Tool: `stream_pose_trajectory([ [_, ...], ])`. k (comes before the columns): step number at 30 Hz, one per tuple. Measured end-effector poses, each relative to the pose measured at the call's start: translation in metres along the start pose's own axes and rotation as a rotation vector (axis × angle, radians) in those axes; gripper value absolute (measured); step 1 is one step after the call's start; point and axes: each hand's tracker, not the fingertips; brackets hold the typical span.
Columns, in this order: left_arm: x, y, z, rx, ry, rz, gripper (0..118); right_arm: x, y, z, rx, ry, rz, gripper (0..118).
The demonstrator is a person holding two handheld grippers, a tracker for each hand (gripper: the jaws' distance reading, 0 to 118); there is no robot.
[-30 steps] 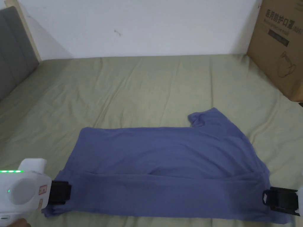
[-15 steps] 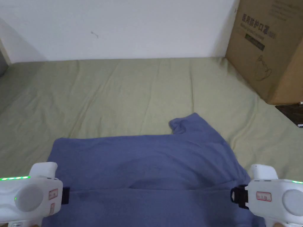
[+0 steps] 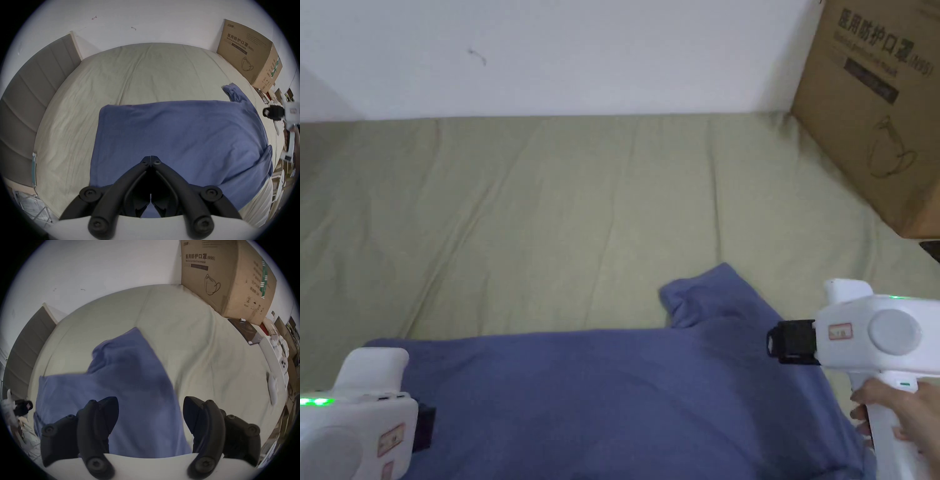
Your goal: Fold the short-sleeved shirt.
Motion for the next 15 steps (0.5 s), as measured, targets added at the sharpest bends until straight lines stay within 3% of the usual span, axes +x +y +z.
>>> stream_pose_trajectory([
  [4, 0.003, 0.005, -0.016, -0.009, -0.022, -0.02, 0, 0.01, 0.027, -0.054, -0.094, -0.057, 0.027, 86],
  [5, 0.003, 0.005, -0.022, -0.033, -0.016, -0.025, 0, 0.014, 0.028, -0.065, -0.125, -0.072, 0.002, 86],
  [7, 0.002, 0.003, -0.029, -0.045, -0.004, -0.016, 0, 0.013, 0.02, -0.08, -0.176, -0.025, -0.023, 86],
  [9, -0.002, 0.001, -0.032, -0.055, -0.017, 0.001, 0, 0.01, 0.019, -0.071, -0.128, -0.033, -0.013, 82],
  [11, -0.005, 0.0, -0.033, -0.062, -0.025, 0.016, 0, 0.011, 0.02, -0.073, -0.131, -0.034, 0.027, 62],
  [12, -0.005, 0.0, -0.033, -0.062, -0.024, 0.014, 0, 0.008, 0.022, -0.073, -0.122, -0.057, 0.038, 45],
  [13, -0.006, 0.0, -0.032, -0.061, -0.016, 0.012, 0, 0.004, 0.023, -0.07, -0.104, -0.087, 0.036, 15],
  [14, -0.008, 0.0, -0.03, -0.059, -0.006, 0.009, 0, 0.002, 0.023, -0.065, -0.079, -0.111, 0.029, 3],
  [15, -0.01, 0.0, -0.028, -0.058, 0.0, 0.008, 0, 0.002, 0.023, -0.062, -0.073, -0.075, 0.011, 2],
])
